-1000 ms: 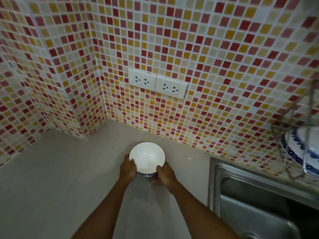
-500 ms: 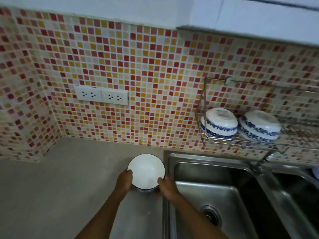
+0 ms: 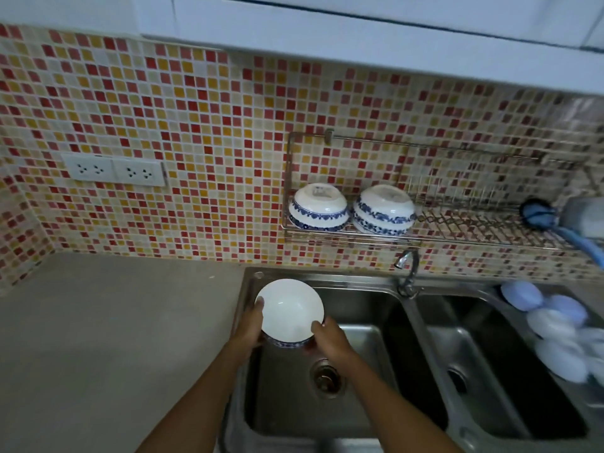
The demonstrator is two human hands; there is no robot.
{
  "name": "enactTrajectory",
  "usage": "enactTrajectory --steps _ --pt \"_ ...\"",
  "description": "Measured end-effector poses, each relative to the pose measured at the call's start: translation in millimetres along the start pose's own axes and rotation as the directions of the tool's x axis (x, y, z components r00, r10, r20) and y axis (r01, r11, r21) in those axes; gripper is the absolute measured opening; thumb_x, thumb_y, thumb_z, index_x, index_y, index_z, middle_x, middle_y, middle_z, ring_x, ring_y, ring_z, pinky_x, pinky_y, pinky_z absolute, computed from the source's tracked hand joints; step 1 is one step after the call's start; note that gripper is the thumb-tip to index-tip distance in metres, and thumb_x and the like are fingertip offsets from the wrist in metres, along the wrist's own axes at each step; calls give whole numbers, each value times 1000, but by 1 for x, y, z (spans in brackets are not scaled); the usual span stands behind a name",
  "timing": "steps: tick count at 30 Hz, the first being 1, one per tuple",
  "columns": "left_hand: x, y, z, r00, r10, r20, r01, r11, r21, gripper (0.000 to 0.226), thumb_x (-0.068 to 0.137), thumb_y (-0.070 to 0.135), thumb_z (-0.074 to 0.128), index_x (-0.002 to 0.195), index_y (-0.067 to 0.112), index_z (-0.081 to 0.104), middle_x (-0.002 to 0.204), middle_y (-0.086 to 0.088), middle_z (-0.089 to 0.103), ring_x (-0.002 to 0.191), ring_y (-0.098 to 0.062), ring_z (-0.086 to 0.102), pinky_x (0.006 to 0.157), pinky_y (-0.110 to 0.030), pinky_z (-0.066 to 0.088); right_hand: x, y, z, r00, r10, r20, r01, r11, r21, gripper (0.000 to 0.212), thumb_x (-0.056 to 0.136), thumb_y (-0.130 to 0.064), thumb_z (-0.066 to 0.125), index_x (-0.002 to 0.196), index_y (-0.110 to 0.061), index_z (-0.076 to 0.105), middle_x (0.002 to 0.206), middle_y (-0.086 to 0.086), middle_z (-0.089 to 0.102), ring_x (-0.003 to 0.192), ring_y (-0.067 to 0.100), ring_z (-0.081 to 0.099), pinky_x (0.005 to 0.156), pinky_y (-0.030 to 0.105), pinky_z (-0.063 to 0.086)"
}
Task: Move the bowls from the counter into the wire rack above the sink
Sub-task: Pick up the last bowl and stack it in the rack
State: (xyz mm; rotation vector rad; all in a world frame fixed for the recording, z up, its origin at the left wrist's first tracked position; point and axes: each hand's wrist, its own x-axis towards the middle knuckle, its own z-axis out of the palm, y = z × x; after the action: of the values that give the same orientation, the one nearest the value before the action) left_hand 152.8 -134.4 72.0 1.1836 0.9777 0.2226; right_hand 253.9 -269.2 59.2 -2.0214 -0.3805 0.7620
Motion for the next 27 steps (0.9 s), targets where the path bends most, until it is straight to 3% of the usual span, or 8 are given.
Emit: enactTrajectory --steps 6,9,13,18,20,22,25,27 --pt "-26 -10 48 997 38 66 -35 998 -49 78 78 79 22 135 31 46 141 -10 50 123 -33 49 100 -54 45 -1 26 -52 999 -32 38 32 999 -13 39 92 -16 42 129 -7 50 110 14 65 59 9 64 43 15 46" --pt "-39 -6 63 992 98 75 -92 993 -75 67 85 72 23 133 32 48 141 -8 49 119 -28 49 101 -55 44 -2 26 -72 996 -53 70 54 999 -2 36 90 -14 43 125 -6 50 83 7 68 50 16 67 53 30 57" --pt "-51 5 72 975 196 101 -187 978 -92 56 85 68 34 129 36 48 135 -3 51 113 -22 52 90 -47 52 -2 20 -94 978 -130 161 126 991 36 29 92 -15 43 120 -7 49 71 14 72 61 31 69 75 49 59" --pt "-55 30 69 963 267 43 -263 961 -81 53 79 73 42 122 43 50 129 1 55 114 -24 54 94 -53 50 -18 -16 -125 939 -336 70 340 940 -38 30 99 -34 46 109 -12 65 89 -4 67 82 12 64 74 27 51" --pt "-55 42 67 960 280 -4 -280 957 -83 64 73 79 42 124 41 50 129 -1 58 114 -27 56 96 -55 48 -20 -33 -142 845 -532 -55 520 842 -146 29 100 -32 44 85 -20 67 76 -8 62 71 5 57 65 23 43" --pt "-57 57 67 954 298 -41 -300 950 -81 64 77 77 38 125 37 51 124 -1 61 110 -27 58 93 -49 49 -10 -48 -156 717 -672 -186 627 738 -250 29 100 -29 45 83 -18 65 70 -5 62 63 6 57 59 25 45" --pt "-69 81 71 916 387 -106 -393 919 -39 38 96 55 25 110 35 54 98 6 63 88 -14 59 66 -30 47 11 -64 -165 508 -815 -279 683 578 -446 25 99 -20 47 111 -9 66 101 3 69 90 9 61 86 25 47" --pt "-86 97 75 889 439 -132 -443 897 1 31 98 48 24 97 36 53 89 10 60 80 -9 57 59 -27 44 25 -72 -168 435 -870 -233 661 484 -573 33 97 -16 49 126 -4 59 124 13 64 113 23 59 102 28 37"
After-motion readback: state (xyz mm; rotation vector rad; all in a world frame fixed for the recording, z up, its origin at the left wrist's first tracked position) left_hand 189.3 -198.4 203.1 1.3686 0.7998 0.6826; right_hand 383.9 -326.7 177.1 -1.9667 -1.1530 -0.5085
